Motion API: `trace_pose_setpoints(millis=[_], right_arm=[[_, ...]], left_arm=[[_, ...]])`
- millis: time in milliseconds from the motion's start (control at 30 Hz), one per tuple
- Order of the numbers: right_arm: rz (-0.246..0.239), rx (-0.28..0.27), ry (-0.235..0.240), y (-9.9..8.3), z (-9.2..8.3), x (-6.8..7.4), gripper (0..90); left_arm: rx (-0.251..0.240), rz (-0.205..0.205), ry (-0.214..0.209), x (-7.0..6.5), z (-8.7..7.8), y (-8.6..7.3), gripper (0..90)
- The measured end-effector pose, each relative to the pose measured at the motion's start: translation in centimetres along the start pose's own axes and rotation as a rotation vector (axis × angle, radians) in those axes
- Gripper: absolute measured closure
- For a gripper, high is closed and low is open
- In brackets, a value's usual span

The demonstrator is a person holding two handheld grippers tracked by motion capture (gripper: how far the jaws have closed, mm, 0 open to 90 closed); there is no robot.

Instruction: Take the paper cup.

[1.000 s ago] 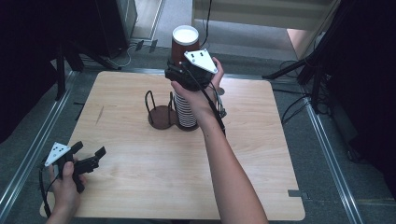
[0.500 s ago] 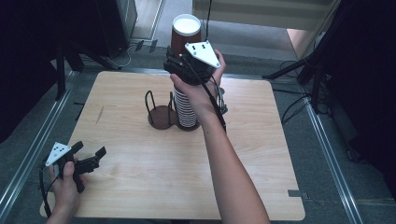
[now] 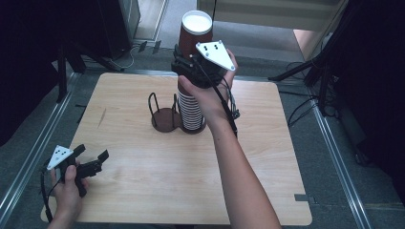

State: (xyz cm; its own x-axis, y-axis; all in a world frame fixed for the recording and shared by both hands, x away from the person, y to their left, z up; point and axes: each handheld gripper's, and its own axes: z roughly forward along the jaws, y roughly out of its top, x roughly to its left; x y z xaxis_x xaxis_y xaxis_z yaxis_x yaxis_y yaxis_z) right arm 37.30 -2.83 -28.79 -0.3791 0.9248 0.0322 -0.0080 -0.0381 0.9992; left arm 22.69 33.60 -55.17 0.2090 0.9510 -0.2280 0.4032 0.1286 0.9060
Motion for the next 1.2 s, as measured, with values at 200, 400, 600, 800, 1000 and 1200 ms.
trace_pose_setpoints(millis=[200,400,600,800,1000,1200], right_arm=[[-0.012,0.001,0.005,0.0,-1.6,-0.4,10.9],[0.001,0.0,0.01,-0.3,-3.0,-1.0,10.9],[-0.003,-0.004,0.015,-0.7,-4.9,-1.4,10.9],[-0.015,-0.008,0.018,-1.2,-6.9,-1.8,10.9],[-0.018,0.011,0.023,-2.2,-8.8,-2.2,10.8],[-0.012,0.015,0.027,-3.2,-10.0,-2.5,10.9]], left_arm=[[0.001,0.004,0.002,0.0,0.0,0.0,1.0],[0.003,0.005,0.007,-0.1,0.0,0.0,1.1],[0.003,0.003,0.007,0.0,0.0,0.0,1.0],[-0.007,-0.032,-0.011,0.3,0.0,0.0,1.0],[-0.016,-0.032,-0.008,0.2,0.0,0.0,1.0],[-0.024,-0.044,-0.049,0.3,0.1,0.0,1.0]])
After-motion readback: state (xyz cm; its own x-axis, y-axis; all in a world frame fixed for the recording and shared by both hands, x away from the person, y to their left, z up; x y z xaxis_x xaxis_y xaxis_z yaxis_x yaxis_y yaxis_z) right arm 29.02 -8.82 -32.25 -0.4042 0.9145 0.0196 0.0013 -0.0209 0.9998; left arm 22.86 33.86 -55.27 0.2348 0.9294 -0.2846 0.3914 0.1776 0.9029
